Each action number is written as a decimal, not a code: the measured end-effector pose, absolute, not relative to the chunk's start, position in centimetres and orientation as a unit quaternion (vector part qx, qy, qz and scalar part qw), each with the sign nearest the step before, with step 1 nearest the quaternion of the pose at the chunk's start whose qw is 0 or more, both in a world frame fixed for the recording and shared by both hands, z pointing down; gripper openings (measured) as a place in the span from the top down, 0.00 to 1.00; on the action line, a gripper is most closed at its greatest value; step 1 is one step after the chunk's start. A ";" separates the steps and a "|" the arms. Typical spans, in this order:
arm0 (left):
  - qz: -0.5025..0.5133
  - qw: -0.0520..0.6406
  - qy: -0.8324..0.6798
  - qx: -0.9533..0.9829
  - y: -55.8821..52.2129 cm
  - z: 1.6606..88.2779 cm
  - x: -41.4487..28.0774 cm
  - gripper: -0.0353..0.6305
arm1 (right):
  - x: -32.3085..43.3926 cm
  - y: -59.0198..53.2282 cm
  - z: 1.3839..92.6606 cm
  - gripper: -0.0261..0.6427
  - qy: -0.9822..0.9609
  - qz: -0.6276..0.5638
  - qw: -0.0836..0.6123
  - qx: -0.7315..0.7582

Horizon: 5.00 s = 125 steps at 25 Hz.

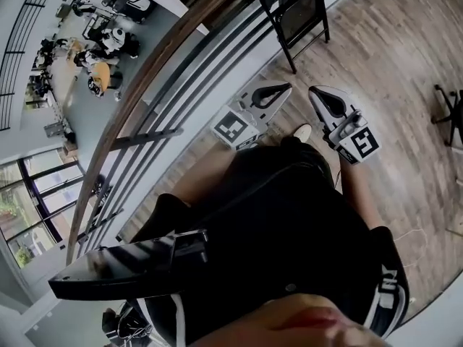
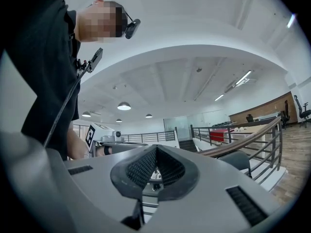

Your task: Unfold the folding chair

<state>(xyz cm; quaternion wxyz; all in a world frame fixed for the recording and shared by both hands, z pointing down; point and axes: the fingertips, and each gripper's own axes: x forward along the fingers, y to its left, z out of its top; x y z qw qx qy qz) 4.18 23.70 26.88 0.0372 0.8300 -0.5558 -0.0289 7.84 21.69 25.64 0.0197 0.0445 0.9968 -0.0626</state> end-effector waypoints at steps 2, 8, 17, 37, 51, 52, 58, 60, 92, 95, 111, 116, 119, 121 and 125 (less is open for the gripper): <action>-0.033 0.036 -0.563 0.825 21.6 26.4 4.6 0.94 | 8.0 19.6 25.1 0.95 0.996 -0.070 0.026 0.055; -0.034 0.036 -0.585 0.810 16.8 26.1 5.5 0.94 | 8.5 14.7 24.4 0.95 0.991 -0.083 0.050 0.087; -0.030 0.042 -0.599 0.799 12.8 26.2 4.8 0.94 | 7.6 10.6 23.6 0.95 0.989 -0.084 0.065 0.107; -0.040 0.059 -0.570 0.818 1.9 31.3 -11.9 0.94 | -8.9 1.1 28.8 0.95 0.995 -0.082 -0.020 0.046; -0.048 0.100 -0.612 0.783 -2.7 38.9 -22.8 0.94 | -19.2 -3.6 35.2 0.95 0.994 -0.089 -0.056 0.022; -0.045 0.098 -0.620 0.777 -3.0 39.3 -23.2 0.94 | -19.6 -3.9 35.7 0.95 0.994 -0.092 -0.059 0.024; -0.023 0.110 -0.671 0.733 -3.2 43.3 -26.0 0.94 | -21.3 -3.9 37.2 0.95 0.990 -0.109 -0.080 0.047; -0.013 0.122 -0.682 0.721 -3.4 45.2 -26.7 0.86 | -21.3 -4.0 37.6 0.95 0.988 -0.112 -0.090 0.051; 0.028 0.207 -0.673 0.710 -13.0 58.5 -32.6 0.64 | -17.9 -5.6 42.7 0.95 0.977 -0.151 -0.143 -0.033; 0.025 0.204 -0.679 0.705 -13.4 58.3 -32.9 0.70 | -17.0 -5.6 42.6 0.95 0.976 -0.153 -0.147 -0.047; 0.062 0.194 -0.676 0.708 -11.2 58.4 -31.0 0.75 | -12.9 -6.6 45.2 0.95 0.962 -0.206 -0.134 -0.115; 0.074 0.170 -0.662 0.726 -12.1 57.2 -28.9 0.75 | -12.1 -6.3 45.7 0.95 0.961 -0.215 -0.133 -0.114; 0.078 0.161 -0.650 0.739 -12.6 56.3 -27.4 0.75 | -11.3 -6.7 46.1 0.95 0.958 -0.221 -0.134 -0.126; 0.073 0.163 -0.646 0.742 -12.8 55.9 -26.3 0.76 | -10.7 -7.5 46.8 0.95 0.953 -0.230 -0.137 -0.141; 0.066 0.174 -0.641 0.745 -12.3 55.5 -23.9 0.77 | -9.2 -9.7 49.1 0.95 0.934 -0.266 -0.152 -0.183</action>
